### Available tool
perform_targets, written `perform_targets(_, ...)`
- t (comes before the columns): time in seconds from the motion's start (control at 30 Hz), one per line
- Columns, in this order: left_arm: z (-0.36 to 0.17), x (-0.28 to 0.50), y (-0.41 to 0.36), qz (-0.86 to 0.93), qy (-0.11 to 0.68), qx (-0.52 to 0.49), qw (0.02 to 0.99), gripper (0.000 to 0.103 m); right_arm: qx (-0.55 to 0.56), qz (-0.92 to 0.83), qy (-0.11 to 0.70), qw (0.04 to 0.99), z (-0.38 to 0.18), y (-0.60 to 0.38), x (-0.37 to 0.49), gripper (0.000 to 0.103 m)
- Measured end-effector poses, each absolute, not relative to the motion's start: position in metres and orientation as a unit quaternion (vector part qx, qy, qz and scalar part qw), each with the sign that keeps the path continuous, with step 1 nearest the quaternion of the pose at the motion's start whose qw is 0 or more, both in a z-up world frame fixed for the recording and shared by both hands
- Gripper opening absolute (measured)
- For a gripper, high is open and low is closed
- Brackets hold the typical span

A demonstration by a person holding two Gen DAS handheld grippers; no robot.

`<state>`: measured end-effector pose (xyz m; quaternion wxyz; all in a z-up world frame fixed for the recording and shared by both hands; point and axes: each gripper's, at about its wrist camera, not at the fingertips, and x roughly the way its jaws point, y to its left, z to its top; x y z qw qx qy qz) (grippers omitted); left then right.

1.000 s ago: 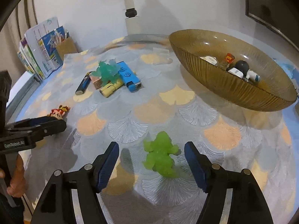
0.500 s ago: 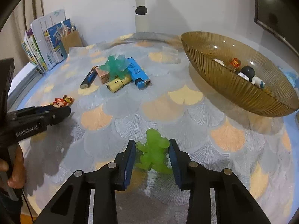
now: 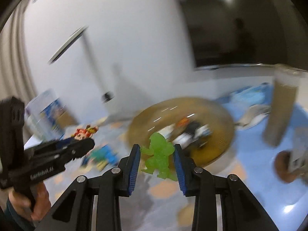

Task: Organize rigid objects
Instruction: 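Carry the doll and green dinosaur over the amber bowl and open both tools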

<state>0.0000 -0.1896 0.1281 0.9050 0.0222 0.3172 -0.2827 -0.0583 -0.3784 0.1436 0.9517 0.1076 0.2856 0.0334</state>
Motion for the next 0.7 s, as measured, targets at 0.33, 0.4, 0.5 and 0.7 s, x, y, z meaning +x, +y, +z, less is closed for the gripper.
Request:
perform_targets(0.33, 0.096, 0.036, -0.244, -0.308, 0.345, 0.040, 0.886, 0.030, 0.107, 0.002, 0.321, 0.941, 0.126, -0.408, -0.013, 0.034)
perform_targets(0.4, 0.098, 0.036, -0.243, -0.303, 0.345, 0.056, 0.886, 0.075, 0.120, -0.005, 0.315, 0.942, 0.124, -0.415, -0.010, 0.041)
perform_targets(0.5, 0.108, 0.025, -0.218, -0.263, 0.303, 0.085, 0.912, 0.082, 0.135, -0.018, 0.324, 0.936, 0.121, -0.424, -0.011, 0.063)
perform_targets(0.7, 0.131, 0.015, -0.123, -0.213, 0.302, -0.002, 0.929, 0.082, 0.207, 0.020, 0.290, 0.934, 0.139, -0.437, -0.042, 0.064)
